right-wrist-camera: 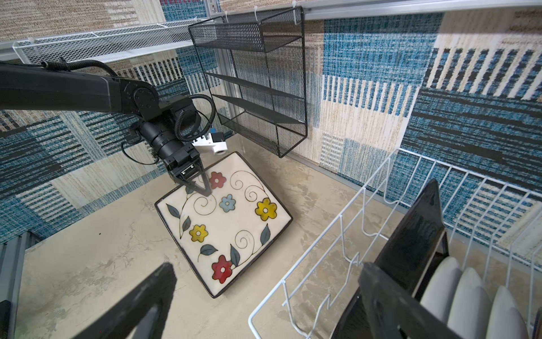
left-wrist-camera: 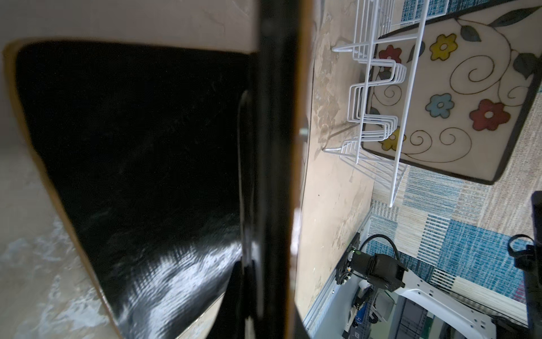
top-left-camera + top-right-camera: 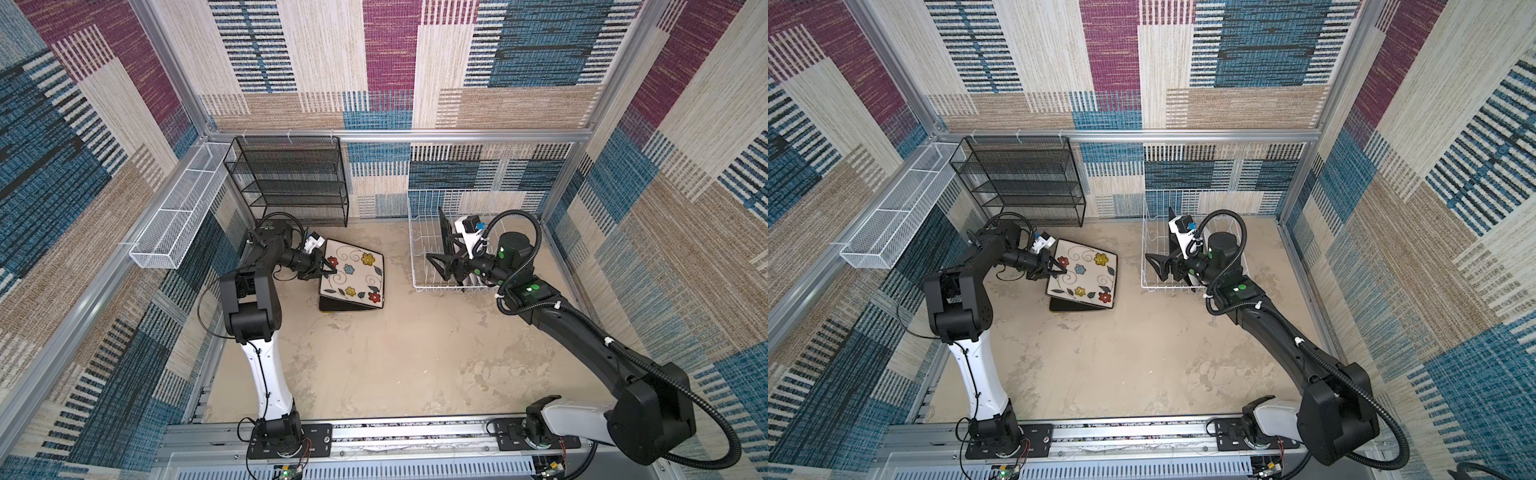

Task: Unload the plates from the dish rack
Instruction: Place the plate on the plate.

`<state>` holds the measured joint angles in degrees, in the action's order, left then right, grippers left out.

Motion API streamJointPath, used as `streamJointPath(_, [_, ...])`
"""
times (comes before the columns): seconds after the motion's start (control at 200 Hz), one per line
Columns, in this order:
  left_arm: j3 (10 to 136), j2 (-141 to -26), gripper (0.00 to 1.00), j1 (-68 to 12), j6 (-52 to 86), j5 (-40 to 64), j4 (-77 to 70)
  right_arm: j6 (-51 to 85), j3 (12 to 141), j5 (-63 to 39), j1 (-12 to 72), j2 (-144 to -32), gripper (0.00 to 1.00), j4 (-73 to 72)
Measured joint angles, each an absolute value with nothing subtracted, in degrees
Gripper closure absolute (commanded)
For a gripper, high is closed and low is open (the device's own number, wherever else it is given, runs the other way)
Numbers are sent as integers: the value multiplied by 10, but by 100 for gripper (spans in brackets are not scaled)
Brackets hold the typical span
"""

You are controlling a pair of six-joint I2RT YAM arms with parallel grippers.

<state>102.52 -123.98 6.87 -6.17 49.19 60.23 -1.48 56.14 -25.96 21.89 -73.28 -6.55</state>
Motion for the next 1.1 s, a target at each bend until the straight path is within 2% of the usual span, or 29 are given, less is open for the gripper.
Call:
streamJointPath(0.561, [1014, -1272, 100, 90, -76, 533, 601, -6, 562, -263, 219, -731, 0, -70])
streamJointPath(0.841, [1011, -1286, 80, 96, -81, 544, 600, -2, 568, -266, 219, -731, 0, -70])
streamJointPath(1.097, [1012, -1302, 72, 100, -82, 500, 596, 0, 568, -266, 219, -730, 0, -70])
